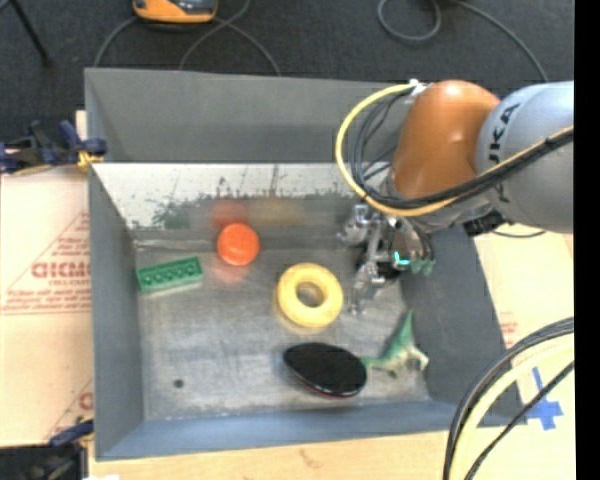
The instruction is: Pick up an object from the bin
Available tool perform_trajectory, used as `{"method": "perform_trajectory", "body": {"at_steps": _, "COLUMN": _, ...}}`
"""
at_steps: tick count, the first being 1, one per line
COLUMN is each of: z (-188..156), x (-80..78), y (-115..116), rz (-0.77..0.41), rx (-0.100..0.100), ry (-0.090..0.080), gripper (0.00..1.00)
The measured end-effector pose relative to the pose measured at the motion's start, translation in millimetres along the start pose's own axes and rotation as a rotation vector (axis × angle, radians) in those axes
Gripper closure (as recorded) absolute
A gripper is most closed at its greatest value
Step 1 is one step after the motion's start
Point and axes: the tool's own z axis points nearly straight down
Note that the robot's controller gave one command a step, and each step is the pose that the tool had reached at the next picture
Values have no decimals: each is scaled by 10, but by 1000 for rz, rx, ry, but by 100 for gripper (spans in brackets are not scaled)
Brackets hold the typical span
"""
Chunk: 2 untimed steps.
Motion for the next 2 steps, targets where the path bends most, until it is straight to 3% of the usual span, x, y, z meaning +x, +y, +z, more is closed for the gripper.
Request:
{"method": "perform_trajectory", "body": {"at_steps": 1, "z": -42, "x": -19, "y": -2, "rz": -1, "rx": 1, "ry": -8, "gripper": 0}}
{"method": "perform_trajectory", "body": {"at_steps": 2, "z": 313, "x": -96, "y": 120, "rz": 89, "rx": -1, "ry": -13, "gripper": 0}}
